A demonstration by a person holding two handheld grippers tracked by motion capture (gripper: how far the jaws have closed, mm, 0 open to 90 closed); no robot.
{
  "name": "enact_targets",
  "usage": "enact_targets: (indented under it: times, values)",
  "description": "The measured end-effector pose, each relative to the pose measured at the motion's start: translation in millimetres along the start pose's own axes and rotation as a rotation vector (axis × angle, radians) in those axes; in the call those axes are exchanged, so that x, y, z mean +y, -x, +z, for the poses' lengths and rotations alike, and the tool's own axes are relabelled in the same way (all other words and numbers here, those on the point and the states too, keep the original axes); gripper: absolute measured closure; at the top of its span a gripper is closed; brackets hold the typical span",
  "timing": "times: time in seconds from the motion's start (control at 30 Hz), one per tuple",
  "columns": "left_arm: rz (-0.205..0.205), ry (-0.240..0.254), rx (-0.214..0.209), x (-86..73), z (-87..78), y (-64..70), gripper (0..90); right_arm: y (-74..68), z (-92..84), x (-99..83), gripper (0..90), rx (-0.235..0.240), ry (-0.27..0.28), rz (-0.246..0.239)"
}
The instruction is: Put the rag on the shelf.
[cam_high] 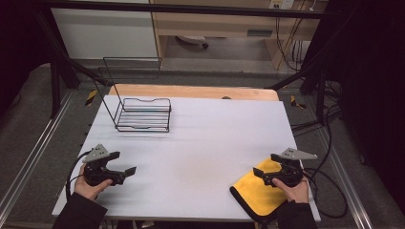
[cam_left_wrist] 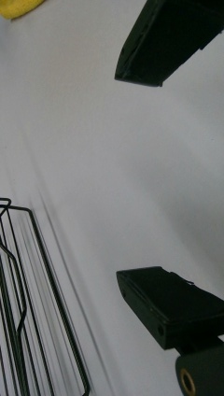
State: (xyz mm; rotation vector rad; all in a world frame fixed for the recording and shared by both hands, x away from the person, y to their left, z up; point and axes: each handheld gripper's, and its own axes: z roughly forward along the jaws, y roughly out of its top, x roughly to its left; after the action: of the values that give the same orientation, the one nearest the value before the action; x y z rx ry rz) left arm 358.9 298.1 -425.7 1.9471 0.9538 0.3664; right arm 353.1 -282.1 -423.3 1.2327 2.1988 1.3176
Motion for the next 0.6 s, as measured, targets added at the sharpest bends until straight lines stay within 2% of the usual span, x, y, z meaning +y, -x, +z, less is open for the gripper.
enact_targets:
  times: [0.4,0.47,0.6]
  values:
    - [0.008,-0.017,0.007,-0.8,1.8,1.9,4.9,-3.5,1.9,1.4,5.0,-0.016,-0.019,-0.013]
    - [0.012,-0.021,0.004,-1.0,3.1,2.5,5.2,-2.9,3.3,2.6,7.7,-0.052,-0.031,-0.005]
    - [0.011,-0.026,0.002,-1.1,4.2,3.3,5.2,6.3,4.9,4.3,17.0,-0.155,-0.048,0.05]
